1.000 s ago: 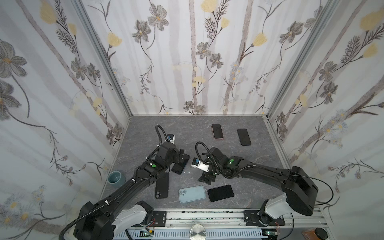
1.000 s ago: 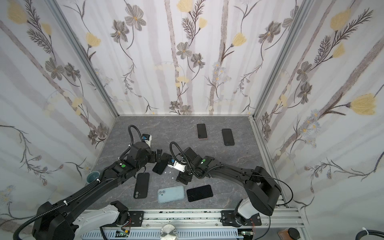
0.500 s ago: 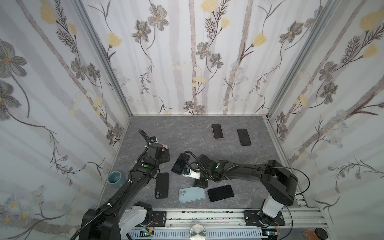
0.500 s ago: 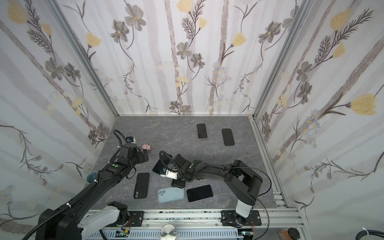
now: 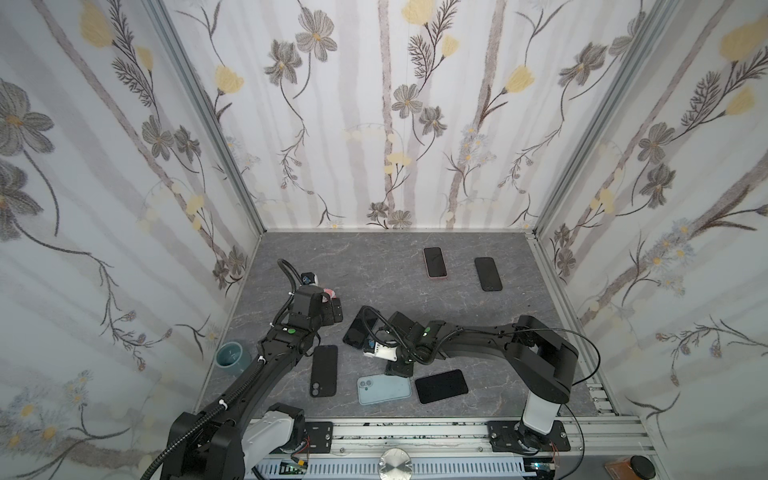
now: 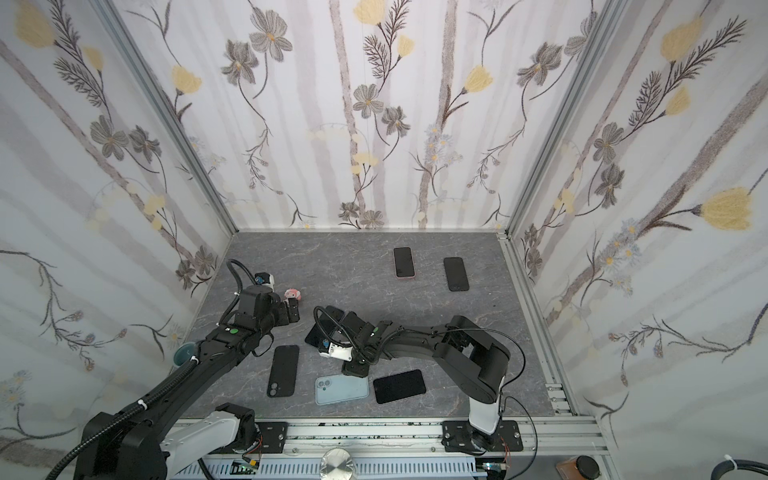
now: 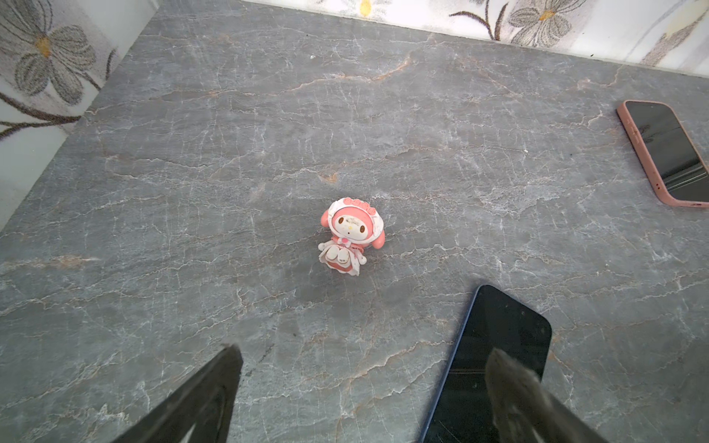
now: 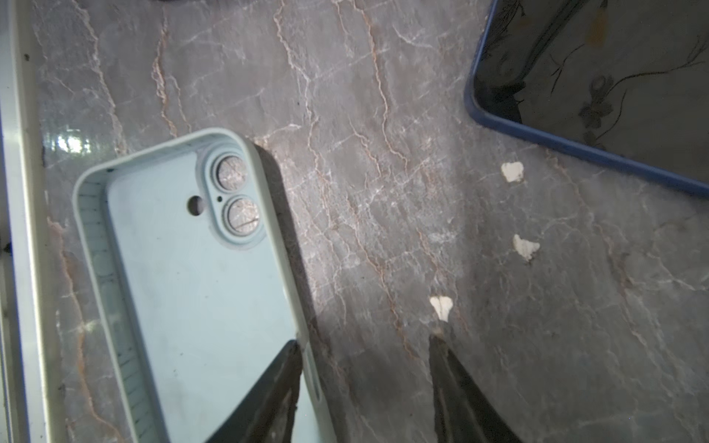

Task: Put the phone into the phone case
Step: 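Move the right gripper over the purple-framed phone while left arm reaches toward center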

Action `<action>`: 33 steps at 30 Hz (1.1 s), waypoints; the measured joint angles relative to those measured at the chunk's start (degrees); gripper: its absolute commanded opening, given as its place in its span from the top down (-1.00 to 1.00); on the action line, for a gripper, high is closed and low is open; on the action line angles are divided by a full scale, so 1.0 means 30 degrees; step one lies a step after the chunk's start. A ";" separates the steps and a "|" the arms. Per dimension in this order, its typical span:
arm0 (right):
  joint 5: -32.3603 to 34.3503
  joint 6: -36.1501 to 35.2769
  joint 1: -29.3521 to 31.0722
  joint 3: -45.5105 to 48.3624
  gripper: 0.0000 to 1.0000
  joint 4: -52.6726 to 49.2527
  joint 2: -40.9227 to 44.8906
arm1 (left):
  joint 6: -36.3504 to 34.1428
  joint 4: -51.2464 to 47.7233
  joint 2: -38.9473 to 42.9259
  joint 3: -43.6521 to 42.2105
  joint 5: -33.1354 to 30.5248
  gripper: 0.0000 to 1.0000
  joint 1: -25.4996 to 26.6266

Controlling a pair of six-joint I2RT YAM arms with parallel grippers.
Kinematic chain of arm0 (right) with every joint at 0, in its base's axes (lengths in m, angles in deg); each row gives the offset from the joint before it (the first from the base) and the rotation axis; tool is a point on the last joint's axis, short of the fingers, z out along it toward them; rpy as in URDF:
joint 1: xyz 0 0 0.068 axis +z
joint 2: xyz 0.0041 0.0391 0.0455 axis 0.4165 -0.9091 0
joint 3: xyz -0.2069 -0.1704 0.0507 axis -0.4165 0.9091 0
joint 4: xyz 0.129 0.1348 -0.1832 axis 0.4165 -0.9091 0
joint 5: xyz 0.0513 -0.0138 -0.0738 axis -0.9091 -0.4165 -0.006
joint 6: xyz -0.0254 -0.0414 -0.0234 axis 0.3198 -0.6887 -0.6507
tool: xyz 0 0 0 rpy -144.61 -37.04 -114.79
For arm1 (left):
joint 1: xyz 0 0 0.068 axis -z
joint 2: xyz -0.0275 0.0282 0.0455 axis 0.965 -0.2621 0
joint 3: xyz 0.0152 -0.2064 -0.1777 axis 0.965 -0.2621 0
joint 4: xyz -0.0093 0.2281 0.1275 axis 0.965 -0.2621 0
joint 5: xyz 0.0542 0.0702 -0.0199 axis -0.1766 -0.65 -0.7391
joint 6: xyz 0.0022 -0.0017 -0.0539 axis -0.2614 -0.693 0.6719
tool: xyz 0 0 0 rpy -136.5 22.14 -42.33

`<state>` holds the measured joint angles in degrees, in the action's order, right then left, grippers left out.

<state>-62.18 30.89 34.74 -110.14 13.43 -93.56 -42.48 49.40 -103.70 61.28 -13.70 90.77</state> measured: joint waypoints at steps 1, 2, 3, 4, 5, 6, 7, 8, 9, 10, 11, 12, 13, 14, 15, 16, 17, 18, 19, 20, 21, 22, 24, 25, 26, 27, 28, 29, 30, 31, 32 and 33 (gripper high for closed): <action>0.0189 -0.0051 0.0000 -0.0022 -0.06 -0.0051 -0.0036 | -0.0015 0.0000 0.0000 0.0000 0.0007 -1.00 0.0000; 0.0379 -0.0109 0.0000 -0.0022 -0.06 -0.0124 -0.0044 | -0.0022 0.0007 0.0000 -0.0007 0.0022 -1.00 0.0000; 0.0393 -0.0146 0.0000 -0.0022 -0.06 -0.0204 -0.0044 | -0.0080 0.0029 0.0000 -0.0007 0.0022 -1.00 0.0000; 0.0408 -0.0204 -0.0007 -0.0022 -0.06 -0.0255 -0.0044 | -0.0175 0.0066 -0.0015 -0.0007 0.0036 -1.00 0.0000; 0.0452 -0.0270 -0.0022 -0.0022 -0.02 -0.0284 -0.0044 | -0.0270 0.0095 -0.0022 -0.0007 0.0073 -1.00 0.0000; 0.0474 -0.0321 -0.0022 -0.0022 0.01 -0.0328 -0.0044 | -0.0299 0.0102 -0.0029 -0.0007 0.0080 -1.00 -0.0015; 0.0561 -0.0328 -0.0015 -0.0022 0.02 -0.0364 -0.0044 | -0.0299 0.0102 -0.0036 -0.0007 0.0080 -1.00 -0.0036; 0.0838 -0.0328 -0.0015 -0.0029 0.03 -0.0379 -0.0044 | -0.0299 0.0109 -0.0036 -0.0007 0.0073 -1.00 -0.0058; 0.1056 -0.0335 0.0007 -0.0051 0.03 -0.0401 -0.0044 | -0.0306 0.0102 -0.0036 -0.0007 0.0080 -1.00 -0.0080; 0.1333 -0.0364 0.0007 -0.0066 0.03 -0.0415 -0.0044 | -0.0364 0.0109 -0.0036 -0.0007 0.0080 -1.00 -0.0087; 0.1552 -0.0386 -0.0022 -0.0066 0.04 -0.0415 -0.0044 | -0.0364 0.0109 -0.0036 -0.0007 0.0080 -1.00 -0.0102; 0.1749 -0.0415 -0.0073 -0.0066 0.03 -0.0408 -0.0036 | -0.0364 0.0109 -0.0036 -0.0007 0.0080 -1.00 -0.0102; 0.1974 -0.0525 -0.0153 -0.0066 0.03 -0.0401 -0.0015 | -0.0364 0.0109 -0.0036 -0.0007 0.0080 -1.00 -0.0109; 0.2157 -0.0546 -0.0306 -0.0066 0.03 -0.0401 0.0000 | -0.0364 0.0109 -0.0036 -0.0007 0.0080 -1.00 -0.0124; 0.2295 -0.0634 -0.0488 -0.0066 0.03 -0.0386 0.0015 | -0.0364 0.0109 -0.0036 -0.0007 0.0080 -1.00 -0.0124; 0.2528 -0.0699 -0.0787 -0.0058 0.03 -0.0379 0.0058 | -0.0364 0.0109 -0.0036 -0.0007 0.0080 -1.00 -0.0131; 0.2820 -0.0823 -0.1078 0.0007 0.03 -0.0357 0.0146 | -0.0364 0.0109 -0.0036 -0.0007 0.0080 -1.00 -0.0138; 0.3060 -0.0882 -0.1341 0.0095 0.02 -0.0372 0.0248 | -0.0364 0.0109 -0.0036 -0.0007 0.0080 -1.00 -0.0138; 0.3279 -0.0991 -0.1668 0.0204 0.02 -0.0437 0.0364 | -0.0364 0.0109 -0.0036 -0.0007 0.0080 -1.00 -0.0138; 0.3424 -0.1166 -0.1996 0.0306 0.00 -0.0452 0.0495 | -0.0372 0.0109 -0.0036 -0.0007 0.0080 -1.00 -0.0138; 0.3679 -0.1290 -0.2288 0.0393 0.00 -0.0481 0.0590 | -0.0372 0.0109 -0.0036 -0.0007 0.0073 -1.00 -0.0138; 0.3861 -0.1486 -0.2623 0.0488 0.00 -0.0488 0.0663 | -0.0372 0.0109 -0.0044 -0.0007 0.0073 -1.00 -0.0138; 0.4226 -0.1909 -0.3177 0.0583 0.00 -0.0481 0.0765 | -0.0401 0.0117 -0.0066 -0.0007 0.0080 -1.00 -0.0153; 0.4473 -0.2186 -0.3519 0.0605 -0.01 -0.0459 0.0780 | -0.0408 0.0117 -0.0095 -0.0007 0.0080 -1.00 -0.0160; 0.4524 -0.2477 -0.3927 0.0605 -0.01 -0.0423 0.0780 | -0.0415 0.0117 -0.0124 -0.0007 0.0080 -1.00 -0.0182; 0.4583 -0.2703 -0.4299 0.0597 -0.01 -0.0401 0.0772 | -0.0415 0.0117 -0.0138 0.0000 0.0080 -1.00 -0.0197; 0.4823 -0.2951 -0.4794 0.0525 -0.01 -0.0437 0.0765 | -0.0415 0.0117 -0.0160 0.0000 0.0080 -1.00 -0.0197; 0.5064 -0.3220 -0.5268 0.0408 -0.02 -0.0459 0.0714 | -0.0415 0.0117 -0.0175 0.0000 0.0080 -1.00 -0.0211; 0.5348 -0.3424 -0.5654 0.0291 -0.03 -0.0459 0.0634 | -0.0415 0.0117 -0.0189 0.0000 0.0080 -1.00 -0.0211; 0.5683 -0.3679 -0.6025 0.0168 -0.04 -0.0423 0.0554 | -0.0415 0.0117 -0.0204 0.0007 0.0073 -1.00 -0.0219; 0.5865 -0.3920 -0.6339 0.0066 -0.05 -0.0357 0.0474 | -0.0415 0.0117 -0.0219 0.0007 0.0073 -1.00 -0.0233; 0.5880 -0.4146 -0.6550 -0.0007 -0.06 -0.0284 0.0408 | -0.0423 0.0117 -0.0219 0.0007 0.0073 -1.00 -0.0255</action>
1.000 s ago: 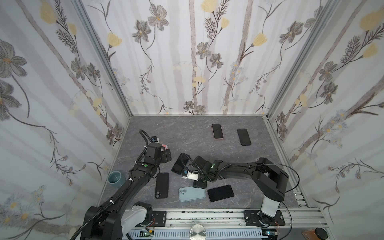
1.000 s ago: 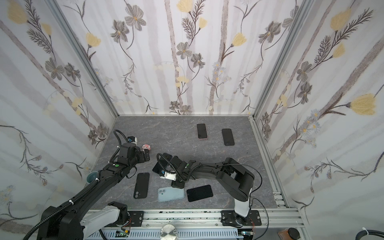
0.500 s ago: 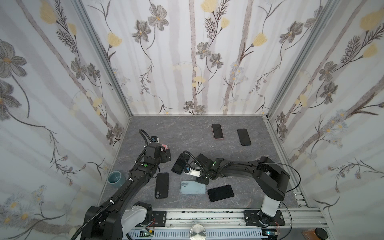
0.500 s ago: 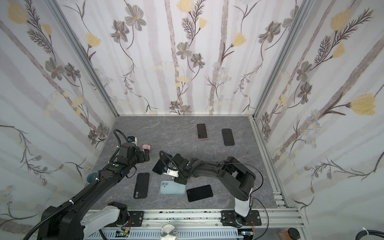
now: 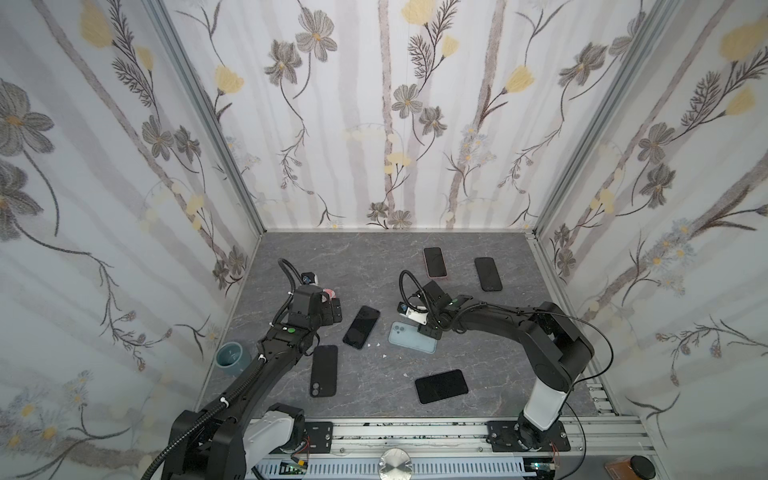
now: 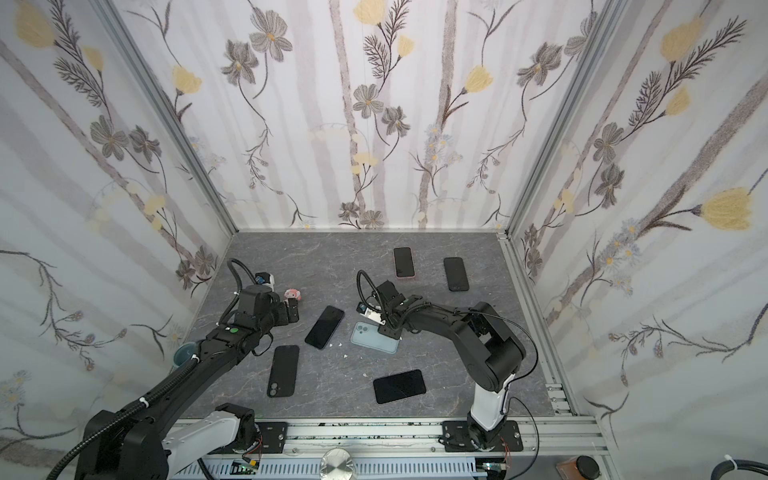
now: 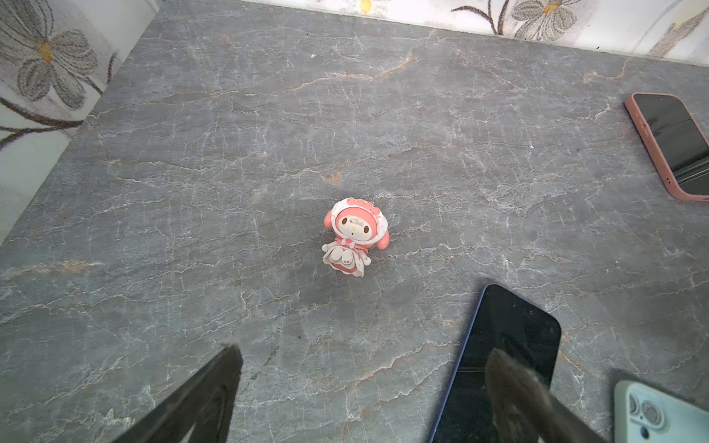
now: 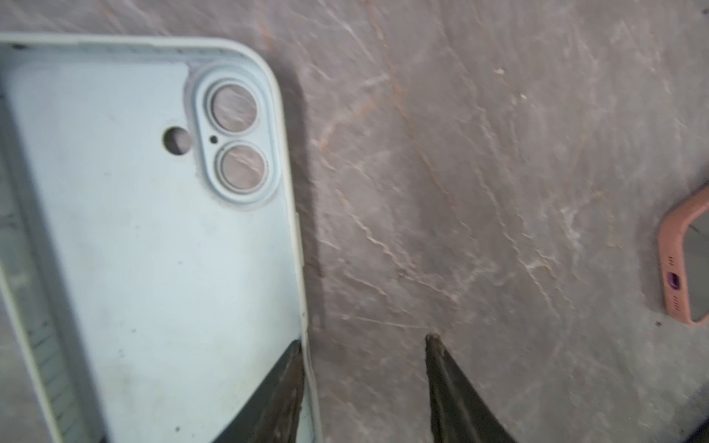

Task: Put the phone into the phone case
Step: 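Move the right gripper over the purple-framed phone while left arm reaches toward center, then grasp the purple-framed phone with the right gripper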

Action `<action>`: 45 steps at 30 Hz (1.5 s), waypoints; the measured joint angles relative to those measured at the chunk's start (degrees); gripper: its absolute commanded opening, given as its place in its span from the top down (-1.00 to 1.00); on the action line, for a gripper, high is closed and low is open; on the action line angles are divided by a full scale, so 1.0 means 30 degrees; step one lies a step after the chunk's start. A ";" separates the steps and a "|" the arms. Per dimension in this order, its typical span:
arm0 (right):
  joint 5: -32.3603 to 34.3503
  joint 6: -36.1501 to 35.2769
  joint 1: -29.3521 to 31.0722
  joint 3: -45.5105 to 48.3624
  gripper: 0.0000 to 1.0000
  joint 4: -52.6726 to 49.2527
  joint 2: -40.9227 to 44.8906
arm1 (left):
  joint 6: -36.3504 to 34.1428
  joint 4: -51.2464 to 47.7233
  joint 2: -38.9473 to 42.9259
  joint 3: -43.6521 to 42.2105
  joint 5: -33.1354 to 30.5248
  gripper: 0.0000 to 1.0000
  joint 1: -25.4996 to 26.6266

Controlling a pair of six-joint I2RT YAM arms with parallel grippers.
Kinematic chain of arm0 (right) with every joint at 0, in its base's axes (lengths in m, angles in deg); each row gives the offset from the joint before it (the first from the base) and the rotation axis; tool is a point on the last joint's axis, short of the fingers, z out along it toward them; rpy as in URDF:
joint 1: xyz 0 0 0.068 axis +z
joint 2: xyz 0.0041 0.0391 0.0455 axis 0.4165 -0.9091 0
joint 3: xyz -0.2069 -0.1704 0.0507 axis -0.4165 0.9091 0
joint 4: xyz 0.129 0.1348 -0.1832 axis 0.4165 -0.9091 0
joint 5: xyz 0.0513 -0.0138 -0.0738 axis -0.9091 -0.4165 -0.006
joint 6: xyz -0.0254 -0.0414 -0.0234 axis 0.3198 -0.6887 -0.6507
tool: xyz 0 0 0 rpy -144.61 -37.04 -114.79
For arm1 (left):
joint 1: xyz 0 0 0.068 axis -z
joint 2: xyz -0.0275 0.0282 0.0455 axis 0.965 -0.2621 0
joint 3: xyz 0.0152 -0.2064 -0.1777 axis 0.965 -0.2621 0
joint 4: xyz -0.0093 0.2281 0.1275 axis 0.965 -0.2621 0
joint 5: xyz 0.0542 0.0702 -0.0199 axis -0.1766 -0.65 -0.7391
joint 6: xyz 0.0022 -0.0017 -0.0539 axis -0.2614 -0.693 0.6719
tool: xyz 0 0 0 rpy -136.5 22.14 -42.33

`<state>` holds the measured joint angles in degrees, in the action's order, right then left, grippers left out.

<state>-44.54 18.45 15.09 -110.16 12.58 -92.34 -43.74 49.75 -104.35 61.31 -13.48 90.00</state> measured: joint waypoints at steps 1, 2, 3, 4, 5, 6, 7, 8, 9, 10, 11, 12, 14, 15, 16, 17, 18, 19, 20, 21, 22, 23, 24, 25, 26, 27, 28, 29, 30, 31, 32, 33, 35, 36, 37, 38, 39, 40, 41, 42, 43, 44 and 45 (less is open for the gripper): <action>0.0036 -0.0262 -0.0211 -0.0087 -0.07 0.0146 -0.0073 | 0.0000 0.0000 -0.0015 0.0000 0.0000 -1.00 -0.0022; 0.0153 -0.0532 -0.0401 -0.0175 -0.09 0.0342 -0.0189 | 0.0000 0.0000 -0.0036 0.0007 -0.0007 -1.00 -0.0058; 0.0328 -0.0787 -0.0568 -0.0277 -0.10 0.0597 -0.0321 | 0.0000 0.0007 -0.0066 0.0015 -0.0007 -1.00 -0.0087; 0.0393 -0.1056 -0.0692 -0.0386 -0.10 0.0845 -0.0474 | 0.0000 0.0007 -0.0109 0.0015 -0.0007 -1.00 -0.0102; 0.0430 -0.1319 -0.0787 -0.0576 -0.11 0.1071 -0.0678 | 0.0000 0.0007 -0.0189 0.0022 -0.0007 -1.00 -0.0124; 0.0452 -0.1537 -0.0896 -0.0809 -0.11 0.1268 -0.0918 | 0.0000 0.0007 -0.0270 0.0036 0.0000 -1.00 -0.0124; 0.0495 -0.1719 -0.0962 -0.1064 -0.11 0.1435 -0.1158 | 0.0000 0.0000 -0.0335 0.0058 0.0000 -1.00 -0.0138; 0.0510 -0.1916 -0.1020 -0.1370 -0.11 0.1661 -0.1443 | 0.0000 0.0007 -0.0415 0.0087 0.0000 -1.00 -0.0146; 0.0510 -0.2076 -0.1078 -0.1734 -0.11 0.1800 -0.1770 | 0.0000 0.0007 -0.0474 0.0131 0.0007 -1.00 -0.0175; 0.0503 -0.2186 -0.1137 -0.2040 -0.12 0.1916 -0.2011 | 0.0000 0.0015 -0.0517 0.0160 0.0000 -1.00 -0.0182; 0.0510 -0.2244 -0.1173 -0.2375 -0.12 0.1945 -0.2251 | 0.0000 0.0022 -0.0554 0.0182 0.0000 -1.00 -0.0211; 0.0495 -0.2324 -0.1209 -0.2732 -0.12 0.1931 -0.2455 | 0.0000 0.0022 -0.0583 0.0197 0.0007 -1.00 -0.0226; 0.0466 -0.2419 -0.1231 -0.3271 -0.12 0.1923 -0.2659 | 0.0000 0.0022 -0.0605 0.0204 0.0007 -1.00 -0.0270; 0.0379 -0.2521 -0.1239 -0.3497 -0.11 0.1923 -0.2674 | 0.0000 0.0022 -0.0612 0.0204 0.0000 -1.00 -0.0291; 0.0342 -0.2528 -0.1239 -0.3665 -0.12 0.1931 -0.2674 | 0.0000 0.0022 -0.0612 0.0204 0.0000 -1.00 -0.0321; 0.0350 -0.2543 -0.1239 -0.3774 -0.12 0.2018 -0.2674 | 0.0000 0.0022 -0.0612 0.0204 0.0000 -1.00 -0.0342; 0.0335 -0.2601 -0.1239 -0.3818 -0.12 0.2098 -0.2674 | 0.0000 0.0022 -0.0612 0.0204 -0.0007 -1.00 -0.0350; 0.0335 -0.2659 -0.1239 -0.3825 -0.13 0.2076 -0.2667 | 0.0000 0.0022 -0.0612 0.0204 -0.0007 -1.00 -0.0364; 0.0342 -0.2674 -0.1231 -0.3803 -0.14 0.2040 -0.2623 | -0.0007 0.0022 -0.0612 0.0204 0.0000 -1.00 -0.0372; 0.0342 -0.2688 -0.1231 -0.3781 -0.14 0.1996 -0.2514 | -0.0007 0.0022 -0.0612 0.0204 0.0000 -1.00 -0.0386; 0.0342 -0.2718 -0.1217 -0.3752 -0.15 0.1923 -0.2353 | -0.0007 0.0022 -0.0619 0.0211 0.0000 -0.99 -0.0393; 0.0350 -0.2747 -0.1173 -0.3730 -0.17 0.1778 -0.2069 | -0.0007 0.0007 -0.0634 0.0240 0.0007 -0.99 -0.0423; 0.0335 -0.2769 -0.1129 -0.3730 -0.20 0.1625 -0.1690 | 0.0000 0.0007 -0.0634 0.0284 0.0007 -0.99 -0.0423; 0.0328 -0.2812 -0.1064 -0.3723 -0.24 0.1515 -0.1362 | 0.0000 0.0015 -0.0619 0.0335 0.0015 -0.99 -0.0430; 0.0204 -0.2820 -0.0933 -0.3694 -0.28 0.1355 -0.0845 | 0.0000 0.0051 -0.0546 0.0350 0.0080 -0.99 -0.0430; -0.0073 -0.2841 -0.0780 -0.3599 -0.32 0.1209 -0.0277 | -0.0007 0.0058 -0.0415 0.0350 0.0211 -0.99 -0.0437; -0.0379 -0.2885 -0.0597 -0.3432 -0.37 0.1013 0.0372 | -0.0015 0.0095 -0.0197 0.0321 0.0328 -0.99 -0.0437; -0.0692 -0.2885 -0.0423 -0.3213 -0.41 0.0765 0.1042 | -0.0080 0.0233 0.0102 0.0240 0.0539 -0.99 -0.0437; -0.1071 -0.2900 -0.0211 -0.2900 -0.47 0.0481 0.1829 | -0.0219 0.0430 0.0510 0.0095 0.0831 -0.99 -0.0437; -0.1537 -0.2980 0.0015 -0.2484 -0.53 0.0109 0.2688 | -0.0452 0.0699 0.0947 -0.0109 0.1224 -0.99 -0.0437; -0.1887 -0.3038 0.0197 -0.2106 -0.57 -0.0182 0.3402 | -0.0568 0.0882 0.1333 -0.0291 0.1625 -0.99 -0.0415; -0.2404 -0.3096 0.0452 -0.1559 -0.62 -0.0721 0.4408 | -0.0852 0.1173 0.1851 -0.0561 0.2171 -0.99 -0.0306; -0.3155 -0.3111 0.0969 -0.0525 -0.66 -0.1494 0.5974 | -0.1566 0.1800 0.2820 -0.1093 0.3330 -1.00 0.0146; -0.3461 -0.3111 0.1311 0.0066 -0.68 -0.1909 0.6747 | -0.2142 0.2171 0.3337 -0.1392 0.4087 -1.00 0.0656; -0.3701 -0.3104 0.1690 0.0692 -0.70 -0.2404 0.7468 | -0.2725 0.2484 0.3716 -0.1603 0.4736 -1.00 0.1166; -0.3891 -0.3096 0.2055 0.1282 -0.71 -0.2769 0.8080 | -0.3373 0.2725 0.4022 -0.1763 0.5282 -1.00 0.1778; -0.4022 -0.3082 0.2506 0.1931 -0.72 -0.3147 0.8706 | -0.4204 0.2994 0.4291 -0.1916 0.5697 -1.00 0.2514; -0.4095 -0.3024 0.2965 0.2645 -0.72 -0.3395 0.9333 | -0.5115 0.3198 0.4466 -0.2018 0.6207 -1.00 0.3322; -0.4211 -0.3009 0.3337 0.3322 -0.72 -0.3628 0.9894 | -0.6076 0.3402 0.4546 -0.2127 0.6696 -1.00 0.4095; -0.4430 -0.3002 0.3636 0.4065 -0.72 -0.3789 1.0418 | -0.7118 0.3497 0.4561 -0.2229 0.7191 -1.00 0.4852; -0.4561 -0.2965 0.3832 0.4801 -0.72 -0.3876 1.0870 | -0.8167 0.3563 0.4561 -0.2382 0.7657 -1.00 0.5530; -0.4495 -0.2856 0.3978 0.5544 -0.72 -0.3781 1.1191 | -0.9136 0.3577 0.4561 -0.2528 0.8102 -1.00 0.6054; -0.4575 -0.2885 0.4146 0.6346 -0.72 -0.3803 1.1497 | -1.0047 0.3614 0.4561 -0.2703 0.8386 -1.00 0.6506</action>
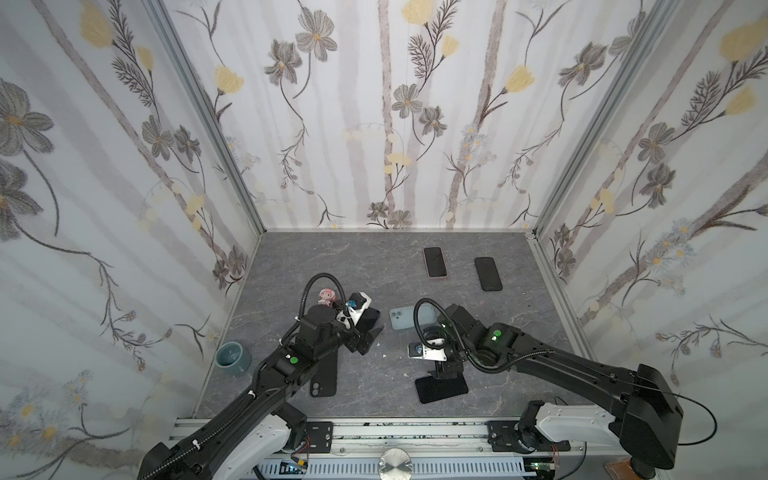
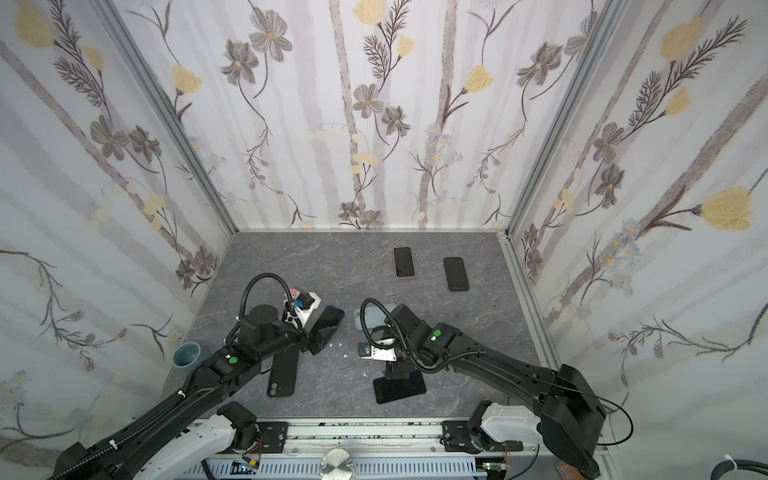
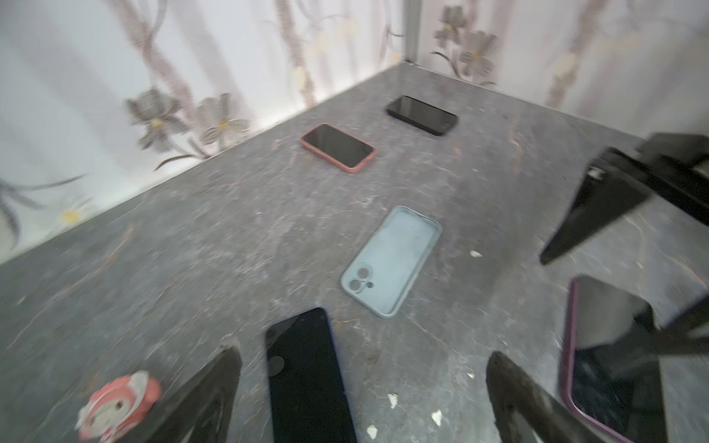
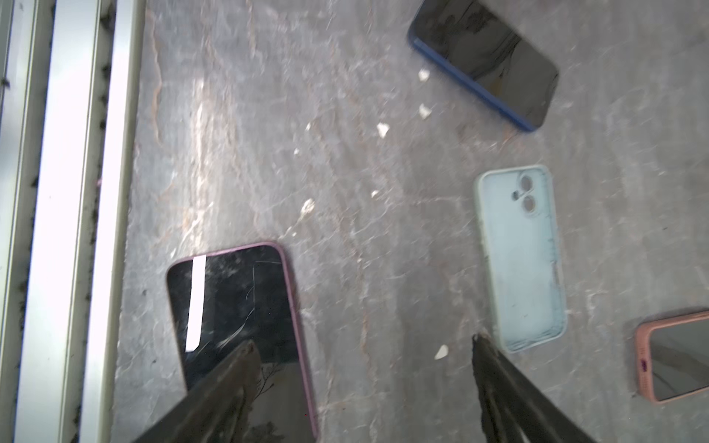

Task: Put the phone into the phone case
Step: 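Grasp the purple-framed phone with the right gripper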

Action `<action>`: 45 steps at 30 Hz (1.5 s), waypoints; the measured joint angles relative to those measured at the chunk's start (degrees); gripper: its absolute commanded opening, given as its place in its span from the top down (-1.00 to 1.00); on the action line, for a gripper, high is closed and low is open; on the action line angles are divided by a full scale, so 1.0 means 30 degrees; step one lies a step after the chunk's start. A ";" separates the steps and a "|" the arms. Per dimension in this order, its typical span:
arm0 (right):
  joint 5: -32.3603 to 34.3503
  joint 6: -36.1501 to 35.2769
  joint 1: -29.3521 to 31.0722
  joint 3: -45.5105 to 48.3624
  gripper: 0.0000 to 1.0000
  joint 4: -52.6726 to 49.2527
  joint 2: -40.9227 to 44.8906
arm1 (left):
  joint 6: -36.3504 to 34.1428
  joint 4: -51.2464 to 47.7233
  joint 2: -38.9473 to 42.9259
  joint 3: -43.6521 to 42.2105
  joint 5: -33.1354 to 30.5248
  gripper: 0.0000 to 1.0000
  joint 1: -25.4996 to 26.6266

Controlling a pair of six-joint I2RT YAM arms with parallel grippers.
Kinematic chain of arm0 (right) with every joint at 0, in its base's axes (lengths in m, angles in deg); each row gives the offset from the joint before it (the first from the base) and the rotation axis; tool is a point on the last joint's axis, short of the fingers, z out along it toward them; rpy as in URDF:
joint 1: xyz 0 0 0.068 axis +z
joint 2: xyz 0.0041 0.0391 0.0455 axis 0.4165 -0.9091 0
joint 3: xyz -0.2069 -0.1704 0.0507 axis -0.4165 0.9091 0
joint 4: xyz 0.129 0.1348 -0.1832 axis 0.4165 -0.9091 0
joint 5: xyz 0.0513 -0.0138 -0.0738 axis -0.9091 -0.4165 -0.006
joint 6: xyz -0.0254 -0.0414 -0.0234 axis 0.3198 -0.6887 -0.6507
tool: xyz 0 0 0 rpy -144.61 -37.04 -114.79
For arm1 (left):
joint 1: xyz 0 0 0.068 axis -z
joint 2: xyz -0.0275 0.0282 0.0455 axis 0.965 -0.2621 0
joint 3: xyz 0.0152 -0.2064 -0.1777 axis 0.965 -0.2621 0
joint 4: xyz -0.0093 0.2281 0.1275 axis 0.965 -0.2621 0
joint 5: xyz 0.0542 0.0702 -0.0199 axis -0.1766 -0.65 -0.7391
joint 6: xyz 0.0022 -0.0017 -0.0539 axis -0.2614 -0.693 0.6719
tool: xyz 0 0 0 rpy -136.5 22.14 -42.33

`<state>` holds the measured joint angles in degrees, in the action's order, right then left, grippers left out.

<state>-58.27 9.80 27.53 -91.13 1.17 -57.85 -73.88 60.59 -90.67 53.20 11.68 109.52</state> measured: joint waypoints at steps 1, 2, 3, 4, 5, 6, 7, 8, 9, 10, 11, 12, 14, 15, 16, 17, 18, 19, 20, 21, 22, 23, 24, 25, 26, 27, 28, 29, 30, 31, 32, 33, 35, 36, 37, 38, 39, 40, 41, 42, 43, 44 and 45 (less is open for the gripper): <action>-0.0015 -0.0044 0.0131 0.0648 -0.72 -0.0219 0.0219 | -0.0925 0.0080 0.0007 -0.0197 0.0204 -1.00 0.0430; -0.0087 -0.0117 0.0240 0.1195 -0.73 -0.0299 0.0408 | -0.1690 0.0153 0.0007 -0.0364 0.0342 -1.00 0.0714; -0.0153 -0.0131 0.0306 0.1741 -0.73 -0.0248 0.0641 | -0.2346 0.0219 0.0015 -0.0488 0.0444 -1.00 0.0940; -0.0211 -0.0138 0.0335 0.2288 -0.74 -0.0058 0.0860 | -0.3002 0.0364 0.0036 -0.0605 0.0546 -1.00 0.1158; -0.0240 -0.0138 0.0328 0.2747 -0.73 0.0168 0.0991 | -0.3417 0.0554 0.0066 -0.0714 0.0627 -1.00 0.1260; -0.0277 -0.0138 0.0335 0.3286 -0.74 0.0393 0.1071 | -0.3840 0.0772 0.0117 -0.0852 0.0685 -1.00 0.1326; -0.0291 -0.0131 0.0328 0.3818 -0.75 0.0612 0.1107 | -0.4167 0.1035 0.0189 -0.1064 0.0707 -1.00 0.1326; -0.0335 -0.0131 0.0335 0.4175 -0.75 0.0787 0.1107 | -0.4430 0.1166 0.0255 -0.1260 0.0707 -1.00 0.1355; -0.0452 -0.0124 0.0335 0.4539 -0.76 0.1005 0.1093 | -0.4714 0.1260 0.0291 -0.1515 0.0750 -1.00 0.1355; -0.0495 -0.0109 0.0335 0.4736 -0.76 0.1151 0.1049 | -0.4954 0.1260 0.0313 -0.1705 0.0845 -1.00 0.1362; -0.0590 -0.0007 0.0335 0.4860 -0.76 0.1333 0.0954 | -0.5085 0.1217 0.0321 -0.1821 0.0903 -1.00 0.1392; -0.0641 0.0109 0.0350 0.4947 -0.76 0.1552 0.0809 | -0.5268 0.1209 0.0306 -0.1923 0.1005 -1.00 0.1399; -0.0867 0.0233 0.0342 0.4983 -0.76 0.1829 0.0525 | -0.5501 0.1202 0.0168 -0.1953 0.1071 -1.00 0.1472; -0.0947 0.0240 0.0342 0.4947 -0.76 0.1967 0.0372 | -0.5537 0.1202 0.0087 -0.1953 0.1129 -1.00 0.1530; -0.1042 0.0284 0.0350 0.4874 -0.76 0.2084 0.0197 | -0.5610 0.1151 0.0000 -0.1953 0.1144 -1.00 0.1581; -0.1100 0.0379 0.0342 0.4787 -0.76 0.2120 0.0029 | -0.5668 0.1122 -0.0066 -0.1953 0.1144 -1.00 0.1617; -0.1166 0.0379 0.0342 0.4656 -0.75 0.2098 -0.0189 | -0.5697 0.1078 -0.0138 -0.1953 0.1151 -1.00 0.1647; -0.1282 0.0372 0.0342 0.4524 -0.75 0.2091 -0.0401 | -0.5763 0.1056 -0.0189 -0.1953 0.1158 -1.00 0.1647; -0.1348 0.0372 0.0342 0.4393 -0.74 0.2055 -0.0612 | -0.5799 0.1056 -0.0211 -0.1953 0.1151 -1.00 0.1661; -0.1406 0.0372 0.0342 0.4240 -0.72 0.2011 -0.0838 | -0.5814 0.1056 -0.0233 -0.1953 0.1144 -1.00 0.1668; -0.1435 0.0364 0.0342 0.4102 -0.70 0.1953 -0.1049 | -0.5814 0.1042 -0.0240 -0.1953 0.1144 -1.00 0.1683; -0.1435 0.0364 0.0350 0.3993 -0.69 0.1902 -0.1209 | -0.5814 0.1042 -0.0240 -0.1953 0.1144 -1.00 0.1698; -0.1435 0.0364 0.0342 0.3854 -0.67 0.1858 -0.1406 | -0.5821 0.1035 -0.0240 -0.1953 0.1158 -1.00 0.1712; -0.1435 0.0364 0.0342 0.3716 -0.65 0.1814 -0.1596 | -0.5821 0.1035 -0.0240 -0.1953 0.1166 -1.00 0.1734; -0.1464 0.0364 0.0342 0.3614 -0.64 0.1763 -0.1741 | -0.5821 0.1027 -0.0240 -0.1953 0.1195 -1.00 0.1749; -0.1486 0.0364 0.0350 0.3512 -0.62 0.1683 -0.1887 | -0.5821 0.1020 -0.0233 -0.1953 0.1202 -1.00 0.1770; -0.1537 0.0350 0.0342 0.3402 -0.58 0.1603 -0.2033 | -0.5821 0.1020 -0.0226 -0.1953 0.1209 -1.00 0.1770; -0.1581 0.0335 0.0342 0.3337 -0.54 0.1559 -0.2142 | -0.5821 0.1020 -0.0219 -0.1953 0.1209 -1.00 0.1770; -0.1639 0.0277 0.0342 0.3220 -0.53 0.1450 -0.2295 | -0.5821 0.1020 -0.0219 -0.1953 0.1209 -1.00 0.1770; -0.1683 0.0204 0.0342 0.3089 -0.53 0.1348 -0.2463 | -0.5821 0.1020 -0.0219 -0.1953 0.1209 -1.00 0.1785; -0.1727 0.0204 0.0342 0.2987 -0.53 0.1282 -0.2601 | -0.5821 0.1013 -0.0219 -0.1953 0.1209 -1.00 0.1785; -0.1756 0.0175 0.0342 0.2863 -0.53 0.1173 -0.2776 | -0.5814 0.1013 -0.0211 -0.1953 0.1209 -1.00 0.1785; -0.1727 0.0124 0.0328 0.2681 -0.51 0.1027 -0.3016 | -0.5807 0.1020 -0.0204 -0.1953 0.1195 -1.00 0.1792; -0.1712 0.0066 0.0321 0.2557 -0.46 0.0991 -0.3162 | -0.5778 0.1020 -0.0204 -0.1953 0.1188 -1.00 0.1792; -0.1712 0.0015 0.0306 0.2412 -0.40 0.0925 -0.3315 | -0.5544 0.1020 -0.0211 -0.1931 0.1180 -1.00 0.1792; -0.1727 0.0007 0.0284 0.2280 -0.37 0.0933 -0.3475 | -0.5362 0.0984 -0.0219 -0.1858 0.1166 -1.00 0.1792; -0.1734 0.0007 0.0277 0.2120 -0.32 0.0925 -0.3657 | -0.5304 0.0984 -0.0226 -0.1719 0.1137 -1.00 0.1792; -0.1727 0.0015 0.0277 0.1989 -0.30 0.0874 -0.3774 | -0.5005 0.0998 -0.0233 -0.1537 0.1115 -1.00 0.1792; -0.1719 0.0015 0.0270 0.1902 -0.27 0.0816 -0.3847 | -0.4772 0.1056 -0.0240 -0.1392 0.1086 -1.00 0.1807; -0.1727 0.0022 0.0248 0.1807 -0.24 0.0736 -0.3920 | -0.4707 0.1129 -0.0240 -0.1253 0.0998 -1.00 0.1807; -0.1727 0.0029 0.0233 0.1756 -0.21 0.0685 -0.3934 | -0.4350 0.1275 -0.0240 -0.1188 0.0918 -1.00 0.1807; -0.1719 0.0066 0.0204 0.1705 -0.19 0.0641 -0.3942 | -0.4218 0.1370 -0.0262 -0.1122 0.0729 -1.00 0.1807; -0.1705 0.0138 0.0175 0.1683 -0.19 0.0641 -0.3942 | -0.3985 0.1399 -0.0277 -0.1064 0.0597 -1.00 0.1807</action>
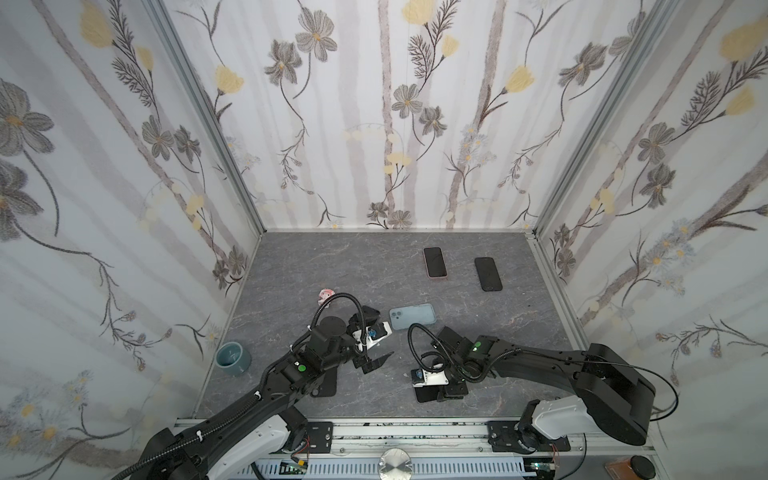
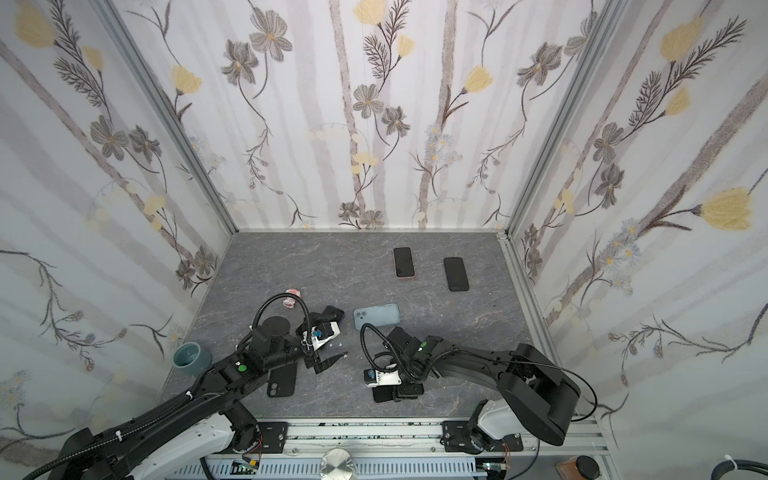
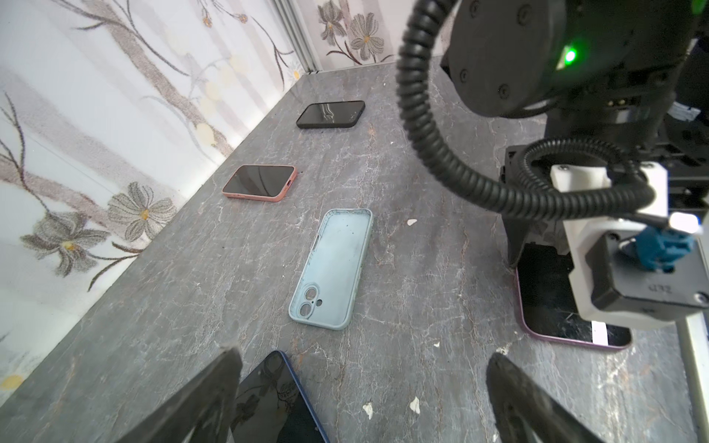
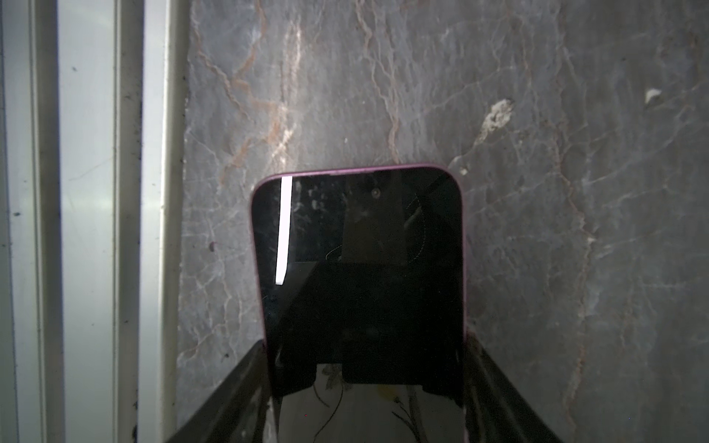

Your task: Put the phone into the phone case

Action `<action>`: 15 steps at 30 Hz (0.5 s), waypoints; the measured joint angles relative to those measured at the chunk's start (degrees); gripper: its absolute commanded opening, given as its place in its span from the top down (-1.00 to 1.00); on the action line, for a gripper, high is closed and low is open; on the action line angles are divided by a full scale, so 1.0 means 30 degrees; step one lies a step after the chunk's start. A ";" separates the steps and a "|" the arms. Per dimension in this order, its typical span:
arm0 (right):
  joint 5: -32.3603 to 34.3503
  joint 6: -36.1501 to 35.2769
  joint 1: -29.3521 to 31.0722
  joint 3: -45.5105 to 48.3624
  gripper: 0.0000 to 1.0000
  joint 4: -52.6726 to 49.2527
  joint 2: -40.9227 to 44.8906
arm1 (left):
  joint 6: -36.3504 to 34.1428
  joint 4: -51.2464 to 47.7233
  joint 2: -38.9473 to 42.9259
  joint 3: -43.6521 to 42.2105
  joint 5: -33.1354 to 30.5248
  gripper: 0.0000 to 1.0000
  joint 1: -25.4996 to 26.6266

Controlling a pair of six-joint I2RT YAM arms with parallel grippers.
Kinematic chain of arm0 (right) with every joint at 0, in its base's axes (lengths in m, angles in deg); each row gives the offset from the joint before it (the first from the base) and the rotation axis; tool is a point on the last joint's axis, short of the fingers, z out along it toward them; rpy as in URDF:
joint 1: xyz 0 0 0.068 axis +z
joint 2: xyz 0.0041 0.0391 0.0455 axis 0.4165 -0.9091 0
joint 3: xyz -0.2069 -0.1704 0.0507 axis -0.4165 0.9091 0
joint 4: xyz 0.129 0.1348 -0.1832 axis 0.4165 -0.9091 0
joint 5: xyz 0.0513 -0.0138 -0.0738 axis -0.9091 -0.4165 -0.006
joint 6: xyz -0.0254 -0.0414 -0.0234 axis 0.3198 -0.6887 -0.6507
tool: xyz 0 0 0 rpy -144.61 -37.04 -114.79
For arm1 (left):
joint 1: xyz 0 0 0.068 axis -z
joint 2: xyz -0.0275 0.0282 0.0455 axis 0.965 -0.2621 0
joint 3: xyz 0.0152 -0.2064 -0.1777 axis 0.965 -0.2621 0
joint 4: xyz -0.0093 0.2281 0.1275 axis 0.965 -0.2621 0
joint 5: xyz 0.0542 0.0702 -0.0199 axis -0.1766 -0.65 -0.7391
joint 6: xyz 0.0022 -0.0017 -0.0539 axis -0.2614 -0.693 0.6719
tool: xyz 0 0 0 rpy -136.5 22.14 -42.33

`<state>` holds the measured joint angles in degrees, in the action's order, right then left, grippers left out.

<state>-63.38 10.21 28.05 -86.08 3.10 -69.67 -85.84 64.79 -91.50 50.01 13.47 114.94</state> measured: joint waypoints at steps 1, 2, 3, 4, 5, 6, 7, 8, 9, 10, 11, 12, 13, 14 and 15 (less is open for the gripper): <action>0.0102 0.0102 -0.0051 -0.0036 -0.17 -0.0022 0.0036 | 0.0357 0.0007 -0.0044 0.0087 -0.0182 -1.00 0.0000; 0.0328 0.0131 -0.0146 -0.0058 -0.14 -0.0073 0.0117 | 0.0634 0.0073 -0.0117 0.0211 -0.0437 -1.00 0.0000; 0.0634 0.0248 -0.0284 -0.0073 -0.11 -0.0197 0.0262 | 0.0882 0.0087 -0.0204 0.0379 -0.0576 -1.00 0.0000; 0.0838 0.0248 -0.0517 -0.0117 -0.10 -0.0364 0.0495 | 0.1297 0.0131 -0.0328 0.0605 -0.0867 -1.00 0.0000; 0.0816 0.0248 -0.0787 -0.0211 -0.06 -0.0546 0.0736 | 0.1690 0.0124 -0.0452 0.0845 -0.1020 -1.00 0.0000; 0.0714 0.0306 -0.1071 -0.0350 -0.06 -0.0670 0.0984 | 0.2025 0.0087 -0.0590 0.1093 -0.1100 -1.00 0.0000; 0.0561 0.0481 -0.1362 -0.0532 -0.05 -0.0750 0.1282 | 0.2470 0.0029 -0.0801 0.1479 -0.1173 -1.00 0.0000; 0.0299 0.0590 -0.1800 -0.0707 -0.05 -0.0707 0.1610 | 0.2943 -0.0095 -0.1049 0.1989 -0.1188 -1.00 0.0000; 0.0007 0.0590 -0.2157 -0.0816 -0.04 -0.0670 0.1843 | 0.3439 -0.0153 -0.1275 0.2455 -0.1188 -1.00 0.0000; -0.0175 0.0641 -0.2557 -0.0933 -0.04 -0.0634 0.2098 | 0.4065 -0.0197 -0.1501 0.2973 -0.1188 -1.00 0.0000; -0.0291 0.0816 -0.2965 -0.1020 -0.04 -0.0627 0.2368 | 0.4758 -0.0211 -0.1719 0.3453 -0.1180 -1.00 0.0000; -0.0342 0.0947 -0.3293 -0.1100 -0.05 -0.0634 0.2623 | 0.5406 -0.0204 -0.1909 0.3854 -0.1188 -1.00 0.0007; -0.0415 0.1049 -0.3599 -0.1202 -0.05 -0.0641 0.2900 | 0.6266 -0.0233 -0.2135 0.4313 -0.1195 -1.00 0.0015; -0.0452 0.1195 -0.3891 -0.1355 -0.06 -0.0648 0.3206 | 0.7308 -0.0328 -0.2412 0.4838 -0.1290 -1.00 0.0015; -0.0539 0.1311 -0.4182 -0.1501 -0.07 -0.0612 0.3468 | 0.8153 -0.0452 -0.2681 0.5333 -0.1333 -1.00 0.0015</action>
<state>-65.00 14.15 15.51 -90.58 1.26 -59.27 -61.38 63.44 -99.54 66.00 9.47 114.99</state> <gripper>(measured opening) 0.668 0.997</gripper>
